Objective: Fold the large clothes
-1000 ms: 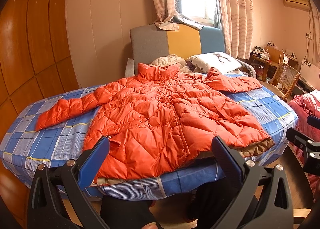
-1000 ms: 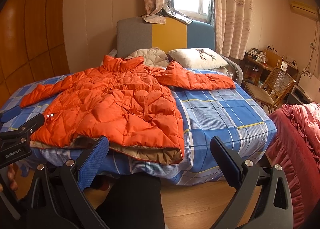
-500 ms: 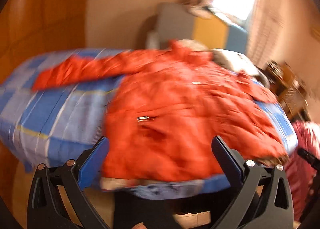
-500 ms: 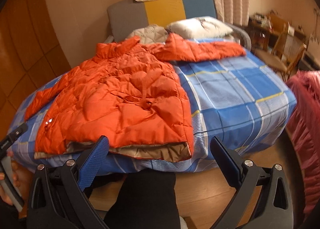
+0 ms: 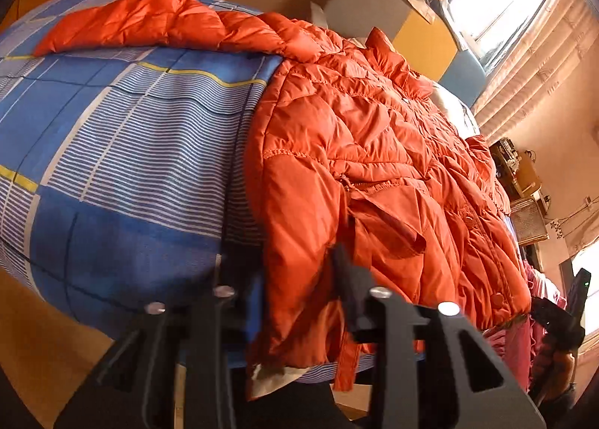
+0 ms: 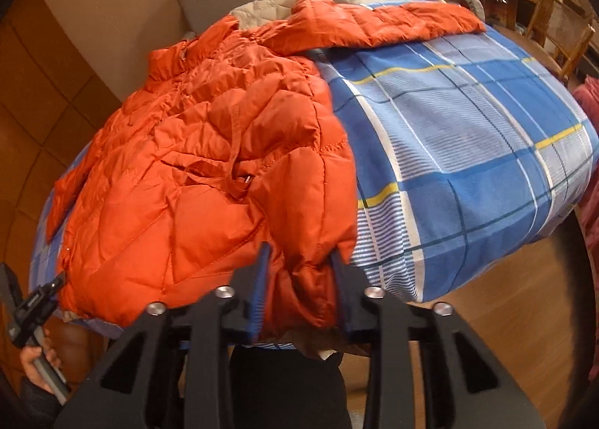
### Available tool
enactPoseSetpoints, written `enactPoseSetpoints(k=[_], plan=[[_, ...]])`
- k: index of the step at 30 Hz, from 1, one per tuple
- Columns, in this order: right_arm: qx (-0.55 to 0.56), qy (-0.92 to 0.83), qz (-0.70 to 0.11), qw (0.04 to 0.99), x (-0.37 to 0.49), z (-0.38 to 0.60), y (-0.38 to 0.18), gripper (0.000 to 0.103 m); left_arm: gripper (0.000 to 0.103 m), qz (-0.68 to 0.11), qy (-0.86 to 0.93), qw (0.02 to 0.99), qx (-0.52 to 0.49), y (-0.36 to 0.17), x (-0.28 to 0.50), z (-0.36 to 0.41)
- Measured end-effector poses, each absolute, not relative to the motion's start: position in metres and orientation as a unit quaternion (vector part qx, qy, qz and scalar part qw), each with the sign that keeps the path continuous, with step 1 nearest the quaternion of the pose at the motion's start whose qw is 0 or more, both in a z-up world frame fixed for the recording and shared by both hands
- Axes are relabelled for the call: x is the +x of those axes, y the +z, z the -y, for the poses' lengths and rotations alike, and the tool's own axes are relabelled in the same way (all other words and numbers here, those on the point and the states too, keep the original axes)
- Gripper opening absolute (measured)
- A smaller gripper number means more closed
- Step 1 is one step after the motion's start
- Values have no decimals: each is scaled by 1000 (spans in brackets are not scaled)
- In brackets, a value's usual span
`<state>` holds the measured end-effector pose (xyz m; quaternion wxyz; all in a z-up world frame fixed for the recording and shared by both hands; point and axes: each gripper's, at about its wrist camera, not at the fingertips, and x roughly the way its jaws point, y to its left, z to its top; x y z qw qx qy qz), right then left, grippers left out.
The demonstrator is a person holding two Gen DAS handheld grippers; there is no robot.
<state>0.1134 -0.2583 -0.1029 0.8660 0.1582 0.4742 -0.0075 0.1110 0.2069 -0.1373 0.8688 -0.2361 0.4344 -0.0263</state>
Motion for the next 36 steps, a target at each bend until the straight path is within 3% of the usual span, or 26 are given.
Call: enactPoseSetpoints(k=[4, 11, 14, 15, 16, 18, 19, 24, 36], plan=[[128, -10, -466, 876, 107, 258, -96, 9, 8, -427, -30, 876, -224, -130, 101, -204], [86, -33, -479, 873, 100, 264, -99, 8, 10, -454, -19, 872, -180, -125, 91, -195], [76, -32, -491, 867, 107, 265, -103, 8, 37, -458, 0, 876, -151, -118, 95, -193], [82, -32, -490, 867, 109, 267, -101, 9, 55, -453, 0, 878, -152, -115, 94, -194], [93, -23, -492, 866, 112, 270, -100, 15, 58, -443, 8, 885, -146, -108, 93, -195], [104, -37, -482, 869, 119, 281, -94, 33, 60, -428, 11, 894, -132, -92, 96, -195], [109, -41, -476, 872, 123, 284, -92, 37, 63, -419, 14, 899, -129, -88, 92, -198], [159, -70, -461, 870, 163, 319, -88, 37, 75, -387, 11, 913, -130, -65, 110, -197], [215, -189, -453, 844, 277, 403, -112, 37, 82, -402, -23, 912, -71, -68, 233, -108]])
